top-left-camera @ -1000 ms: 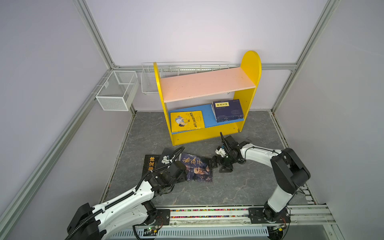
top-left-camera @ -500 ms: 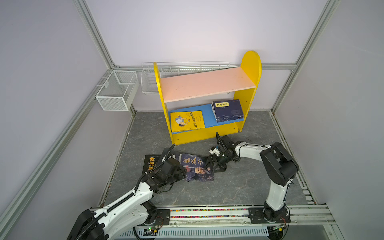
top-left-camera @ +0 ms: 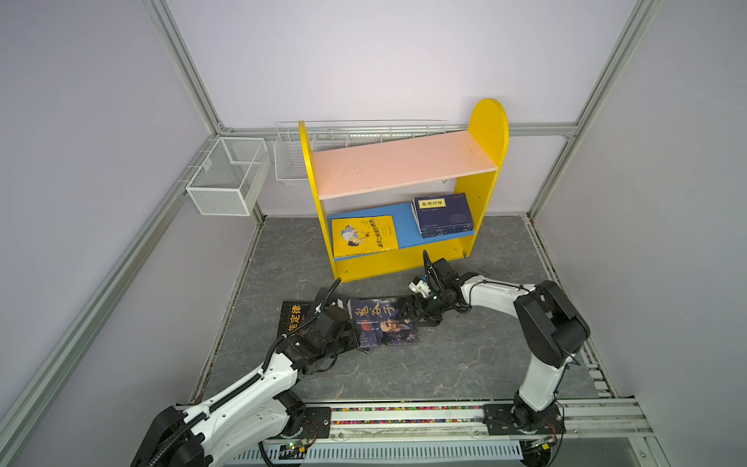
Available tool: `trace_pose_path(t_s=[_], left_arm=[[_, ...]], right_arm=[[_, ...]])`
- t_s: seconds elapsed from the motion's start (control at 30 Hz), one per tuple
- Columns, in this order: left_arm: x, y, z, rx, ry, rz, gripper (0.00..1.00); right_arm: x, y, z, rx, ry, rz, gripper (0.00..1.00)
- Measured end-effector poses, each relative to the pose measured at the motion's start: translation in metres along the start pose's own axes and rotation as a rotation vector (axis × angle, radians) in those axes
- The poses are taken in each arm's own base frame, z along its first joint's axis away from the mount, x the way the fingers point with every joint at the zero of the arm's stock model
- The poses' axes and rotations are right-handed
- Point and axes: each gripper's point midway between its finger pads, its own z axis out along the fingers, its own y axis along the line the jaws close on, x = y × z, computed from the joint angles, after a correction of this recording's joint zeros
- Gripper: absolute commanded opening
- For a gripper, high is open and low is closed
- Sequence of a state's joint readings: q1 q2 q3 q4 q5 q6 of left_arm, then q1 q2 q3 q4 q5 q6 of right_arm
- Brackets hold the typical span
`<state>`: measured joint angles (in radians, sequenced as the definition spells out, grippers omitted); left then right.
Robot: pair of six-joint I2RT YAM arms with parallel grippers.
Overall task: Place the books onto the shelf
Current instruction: 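Tilt the purple book upright with the right gripper while the left pushes its cover, then lift the purple book off the floor with the right gripper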
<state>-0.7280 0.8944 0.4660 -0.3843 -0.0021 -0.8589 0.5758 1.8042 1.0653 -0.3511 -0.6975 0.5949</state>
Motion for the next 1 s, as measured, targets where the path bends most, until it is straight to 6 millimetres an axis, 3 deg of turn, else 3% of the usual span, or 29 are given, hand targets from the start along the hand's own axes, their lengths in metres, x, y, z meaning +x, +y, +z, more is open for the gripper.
trace_pose_path(t_s=[0.27,0.4,0.53,0.77,1.0], left_arm=[[-0.038,-0.032,-0.048,0.188,-0.179,-0.065,0.00],[-0.048,-0.041,-0.061,0.251,-0.226,-0.111,0.00],[-0.056,-0.052,-0.074,0.318,-0.268,-0.133,0.00],[-0.063,-0.059,-0.083,0.362,-0.302,-0.141,0.00],[-0.065,-0.061,-0.085,0.370,-0.310,-0.140,0.00]], right_arm=[[-0.026,0.040,-0.052,-0.152,-0.166,-0.070,0.80],[-0.028,0.054,-0.068,-0.207,-0.206,-0.100,0.81],[-0.025,0.059,-0.069,-0.236,-0.204,-0.106,0.81],[-0.016,0.049,-0.062,-0.243,-0.176,-0.069,0.79],[-0.013,0.049,-0.059,-0.281,-0.168,-0.051,0.68]])
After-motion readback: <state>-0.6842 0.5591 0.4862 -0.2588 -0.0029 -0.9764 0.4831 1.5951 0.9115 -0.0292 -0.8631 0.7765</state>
